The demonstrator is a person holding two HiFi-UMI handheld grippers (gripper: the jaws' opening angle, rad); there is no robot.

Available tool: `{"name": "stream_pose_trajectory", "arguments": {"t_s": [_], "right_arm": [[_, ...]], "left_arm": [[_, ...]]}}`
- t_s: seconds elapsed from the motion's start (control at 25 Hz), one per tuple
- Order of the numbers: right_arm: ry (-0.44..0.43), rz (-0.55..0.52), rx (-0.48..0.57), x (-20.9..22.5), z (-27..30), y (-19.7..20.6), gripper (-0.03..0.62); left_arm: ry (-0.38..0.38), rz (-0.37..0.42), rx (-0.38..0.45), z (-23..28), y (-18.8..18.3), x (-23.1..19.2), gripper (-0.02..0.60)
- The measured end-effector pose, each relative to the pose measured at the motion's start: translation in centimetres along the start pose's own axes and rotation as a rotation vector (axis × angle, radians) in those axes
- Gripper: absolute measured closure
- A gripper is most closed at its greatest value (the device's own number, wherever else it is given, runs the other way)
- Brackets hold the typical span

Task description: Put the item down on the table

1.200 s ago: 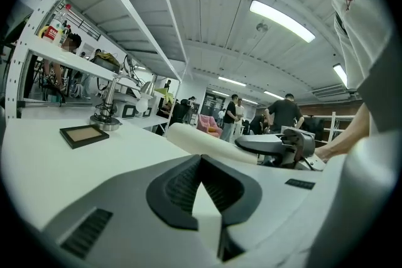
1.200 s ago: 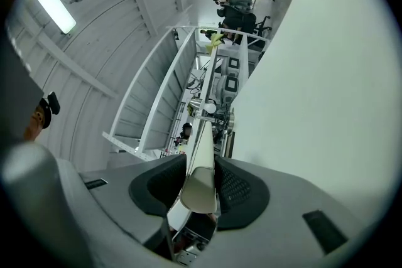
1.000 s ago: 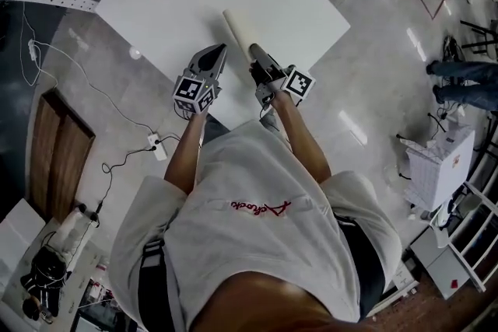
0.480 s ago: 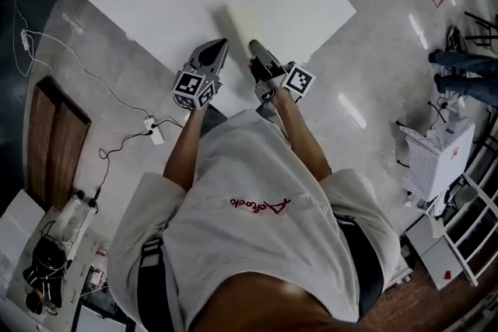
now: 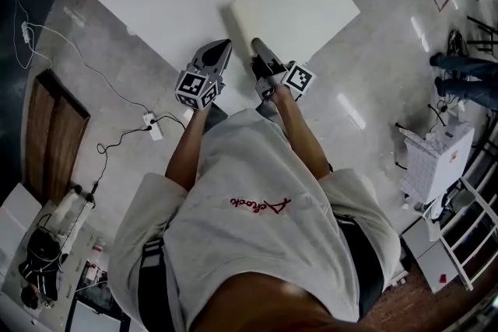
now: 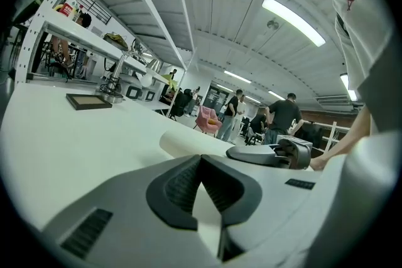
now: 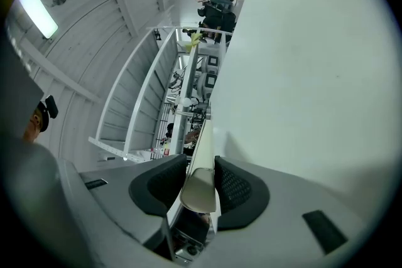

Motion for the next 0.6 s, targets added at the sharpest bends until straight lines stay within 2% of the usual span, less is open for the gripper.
{"name": "stream_pose_trajectory", "arguments": {"t_s": [0.16,0.36,0.6], "right_arm": [[0.012,0.008,0.013,1.0,1.4,-0.5,0.427],[0.078,0.019,0.007,2.1,3.2,-1.1,0.427],[0.056,0.063,0.014,2.1,6.4,-1.7,0.427]], "left_arm": [[-0.004,-0.006,0.0,-0.2,0.2,0.0,0.568],[-0.006,-0.012,-0.002,-0.5,0.5,0.0,0.568],[-0.003,-0.017,-0.006,-0.6,0.8,-0.1,0.568]]}}
Point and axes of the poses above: the fingertips, and each gripper's own axes: z forward along the fingers, x to its right, y out of its underside, the point moved 6 cm from there along -z, backward along the fingers, and after that the axes turned 1 degree about -y, right-handed, at the moved point
